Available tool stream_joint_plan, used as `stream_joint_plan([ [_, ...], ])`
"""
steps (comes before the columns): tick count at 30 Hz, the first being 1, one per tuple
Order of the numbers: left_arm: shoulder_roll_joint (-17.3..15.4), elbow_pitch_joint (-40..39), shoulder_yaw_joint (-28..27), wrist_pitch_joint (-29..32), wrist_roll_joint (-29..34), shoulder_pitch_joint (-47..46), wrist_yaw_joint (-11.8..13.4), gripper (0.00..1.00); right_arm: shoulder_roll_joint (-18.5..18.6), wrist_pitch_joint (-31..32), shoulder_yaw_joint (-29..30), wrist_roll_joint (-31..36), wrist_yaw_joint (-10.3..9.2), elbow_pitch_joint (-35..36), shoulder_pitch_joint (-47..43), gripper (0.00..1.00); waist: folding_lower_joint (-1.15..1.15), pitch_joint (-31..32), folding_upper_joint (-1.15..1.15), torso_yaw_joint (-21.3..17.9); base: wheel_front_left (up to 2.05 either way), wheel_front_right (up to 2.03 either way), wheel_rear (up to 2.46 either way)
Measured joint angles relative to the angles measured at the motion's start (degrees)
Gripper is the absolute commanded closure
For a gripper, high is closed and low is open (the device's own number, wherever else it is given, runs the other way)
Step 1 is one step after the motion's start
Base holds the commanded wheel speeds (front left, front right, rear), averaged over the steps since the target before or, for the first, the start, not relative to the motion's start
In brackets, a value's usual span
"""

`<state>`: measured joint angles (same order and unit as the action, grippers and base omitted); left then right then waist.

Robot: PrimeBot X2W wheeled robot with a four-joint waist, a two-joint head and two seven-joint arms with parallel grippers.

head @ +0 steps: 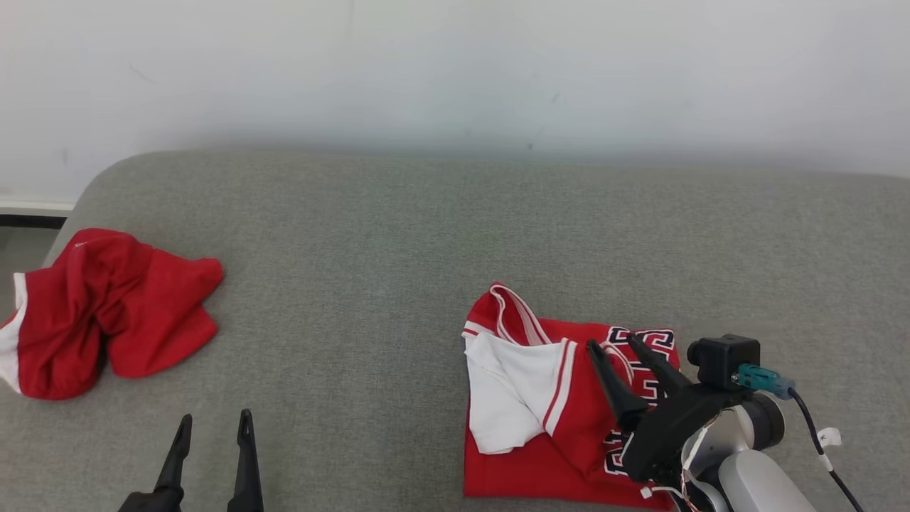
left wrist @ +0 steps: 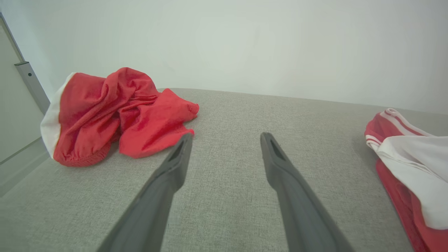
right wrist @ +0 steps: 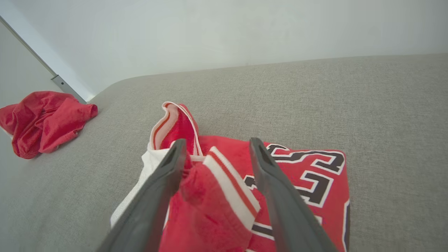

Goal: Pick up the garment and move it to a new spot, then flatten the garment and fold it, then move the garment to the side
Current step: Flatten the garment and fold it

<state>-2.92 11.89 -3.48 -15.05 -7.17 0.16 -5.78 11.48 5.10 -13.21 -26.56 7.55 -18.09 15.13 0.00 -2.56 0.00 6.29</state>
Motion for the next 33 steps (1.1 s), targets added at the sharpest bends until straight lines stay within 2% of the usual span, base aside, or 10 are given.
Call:
stream_joint_plan([
  [1, 0.0, 0.0, 0.1, 0.0, -0.1, 0.0, 0.1, 0.0, 0.0, 0.2, 0.1, 0.2, 0.0, -0.8, 0.1, 0.58, 0.0, 0.0, 0.0, 0.3, 0.0, 0.0, 0.0],
  [2, 0.0, -0.1, 0.2, 0.0, -0.1, 0.0, 0.3, 0.0, 0.0, 0.5, 0.2, 0.5, 0.0, -1.4, 0.1, 0.76, 0.0, 0.0, 0.0, 0.5, 0.0, 0.0, 0.0],
  [3, 0.0, -0.2, 0.4, 0.0, -0.2, 0.0, 0.5, 0.0, 0.0, 0.4, 0.2, 0.7, 0.0, -1.8, 0.1, 1.0, 0.0, 0.0, 0.0, 0.7, 0.0, 0.0, 0.0],
  [10, 0.0, -0.2, -0.2, 0.0, -0.4, 0.7, 0.9, 0.0, -0.2, -1.3, -1.4, 0.9, 0.0, -0.9, -0.3, 1.0, 0.0, 0.3, 0.0, 0.4, 0.0, 0.0, 0.0],
  [21, 0.1, 0.0, 0.8, 0.0, -1.0, 0.7, 0.9, 0.0, 0.2, -4.2, -11.1, -1.5, 0.0, 9.5, -7.1, 1.0, -0.01, 0.1, 0.0, -0.5, 0.0, 0.0, 0.0],
  [27, 0.0, 0.5, 0.6, 0.0, -1.0, 0.3, 0.4, 0.0, -1.3, -5.9, -15.2, -2.9, 0.0, 9.6, -8.9, 1.0, -0.01, -0.3, 0.0, -0.5, 0.0, 0.0, 0.0],
  [28, 0.0, 0.6, 0.7, 0.0, -1.0, 0.3, 0.4, 0.0, -1.6, -6.1, -15.9, -3.2, 0.0, 8.8, -8.9, 0.82, 0.0, -0.3, 0.0, -0.5, 0.0, 0.0, 0.0],
  [29, 0.0, 0.7, 0.8, 0.0, -1.0, 0.1, 0.4, 0.0, -1.6, -6.4, -17.0, -3.1, 0.0, 7.9, -8.8, 0.24, 0.0, -0.4, 0.0, -0.5, 0.0, 0.0, 0.0],
  [30, 0.0, 0.8, 0.8, 0.0, -1.0, -0.1, 0.3, 0.0, -1.7, -6.9, -18.1, -2.9, 0.0, 7.1, -8.6, 0.0, 0.0, -0.4, 0.0, -0.5, 0.0, 0.0, 0.0],
  [33, 0.0, 1.2, 0.9, 0.0, -1.0, -0.3, 0.2, 0.0, -2.1, -9.2, -19.9, -2.9, 0.0, 5.6, -7.7, 0.0, 0.0, -0.3, 0.0, -0.2, 0.0, 0.0, 0.0],
])
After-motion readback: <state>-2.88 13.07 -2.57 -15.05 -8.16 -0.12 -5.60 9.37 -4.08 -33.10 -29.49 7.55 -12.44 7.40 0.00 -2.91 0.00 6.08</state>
